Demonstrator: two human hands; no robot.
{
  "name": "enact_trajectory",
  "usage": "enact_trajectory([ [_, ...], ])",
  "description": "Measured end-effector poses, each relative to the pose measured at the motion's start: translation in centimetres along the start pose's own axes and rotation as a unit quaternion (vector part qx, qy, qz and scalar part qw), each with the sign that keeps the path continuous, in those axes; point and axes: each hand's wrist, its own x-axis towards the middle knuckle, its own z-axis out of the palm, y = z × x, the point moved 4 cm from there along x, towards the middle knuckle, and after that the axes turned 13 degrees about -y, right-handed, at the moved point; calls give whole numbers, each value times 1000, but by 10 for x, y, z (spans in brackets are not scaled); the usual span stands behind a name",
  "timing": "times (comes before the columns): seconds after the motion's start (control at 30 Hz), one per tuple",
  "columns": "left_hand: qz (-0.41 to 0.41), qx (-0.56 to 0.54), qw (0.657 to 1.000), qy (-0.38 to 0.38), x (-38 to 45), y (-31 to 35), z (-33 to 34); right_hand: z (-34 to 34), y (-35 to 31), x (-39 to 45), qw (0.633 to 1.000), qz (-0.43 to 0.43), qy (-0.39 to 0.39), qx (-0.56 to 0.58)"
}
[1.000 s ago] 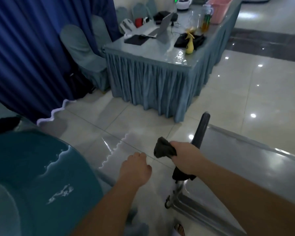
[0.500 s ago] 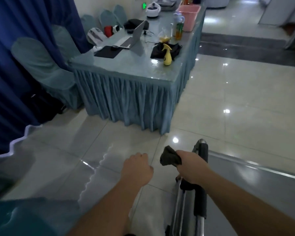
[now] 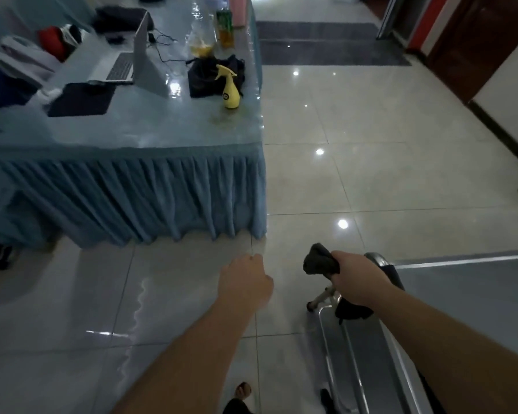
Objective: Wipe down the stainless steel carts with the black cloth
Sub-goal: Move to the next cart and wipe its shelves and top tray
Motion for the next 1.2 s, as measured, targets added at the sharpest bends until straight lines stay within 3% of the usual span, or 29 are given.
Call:
enact_trajectory([
  [0.37, 53, 55, 997, -8, 68, -2, -67, -38, -17, 81, 1000, -2, 13, 28],
  [0.57, 81, 91, 992, 29, 144, 43, -133, -101, 4, 155, 998, 0, 36, 42],
  [0.97, 107, 161, 981, -16, 309, 133, -237, -233, 73, 272, 998, 38, 32, 45],
  [1.2, 201, 228, 952, -48, 451, 213, -284, -278, 135, 338, 988, 123, 31, 90],
])
